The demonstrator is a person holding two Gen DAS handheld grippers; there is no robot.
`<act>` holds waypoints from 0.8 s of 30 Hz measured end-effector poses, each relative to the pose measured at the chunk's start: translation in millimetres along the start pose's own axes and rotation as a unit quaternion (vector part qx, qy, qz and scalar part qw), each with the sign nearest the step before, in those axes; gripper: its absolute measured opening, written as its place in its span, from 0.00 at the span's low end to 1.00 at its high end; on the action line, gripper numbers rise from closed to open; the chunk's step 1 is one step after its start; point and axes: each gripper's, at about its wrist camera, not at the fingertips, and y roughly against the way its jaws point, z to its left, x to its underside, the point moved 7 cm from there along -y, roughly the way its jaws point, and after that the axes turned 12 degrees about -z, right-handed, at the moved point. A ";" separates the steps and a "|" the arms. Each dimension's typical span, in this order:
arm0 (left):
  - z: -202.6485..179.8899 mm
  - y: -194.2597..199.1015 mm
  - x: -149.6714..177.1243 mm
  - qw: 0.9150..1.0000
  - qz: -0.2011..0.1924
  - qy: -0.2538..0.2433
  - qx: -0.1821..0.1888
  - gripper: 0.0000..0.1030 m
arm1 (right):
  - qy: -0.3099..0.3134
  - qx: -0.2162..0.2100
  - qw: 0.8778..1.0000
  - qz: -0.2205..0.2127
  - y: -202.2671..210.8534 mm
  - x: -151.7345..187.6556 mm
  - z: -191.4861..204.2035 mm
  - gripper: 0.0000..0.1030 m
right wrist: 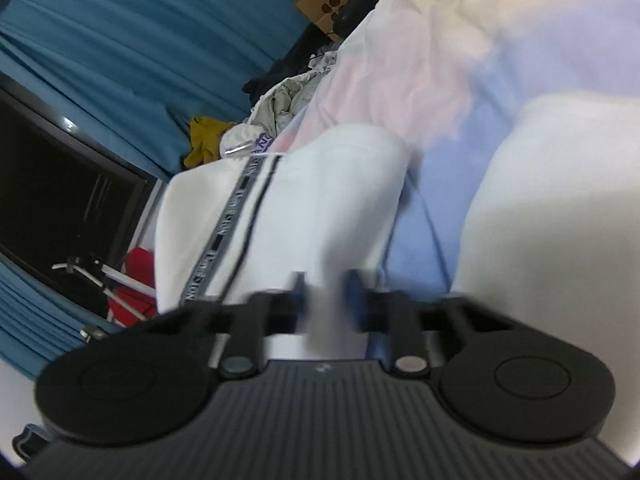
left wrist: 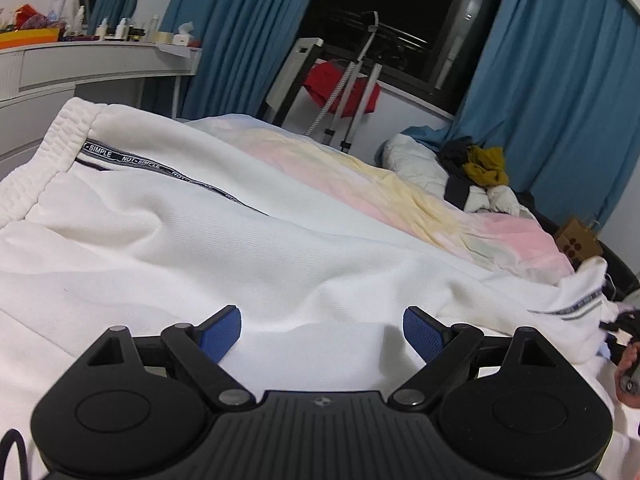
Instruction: Fold clothes
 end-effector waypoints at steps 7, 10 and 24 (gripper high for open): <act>11.8 8.3 -3.4 1.000 0.000 0.008 -0.028 0.87 | -0.029 0.027 0.998 -0.057 28.0 -31.2 -10.8 0.06; 16.2 18.0 -8.6 0.999 0.004 0.024 -0.033 0.87 | -0.009 0.052 0.998 -0.034 28.3 -26.2 -31.6 0.06; 25.2 101.9 -29.8 0.999 0.016 -0.024 -0.047 0.87 | 0.169 0.041 0.985 0.005 140.2 -12.0 20.5 0.08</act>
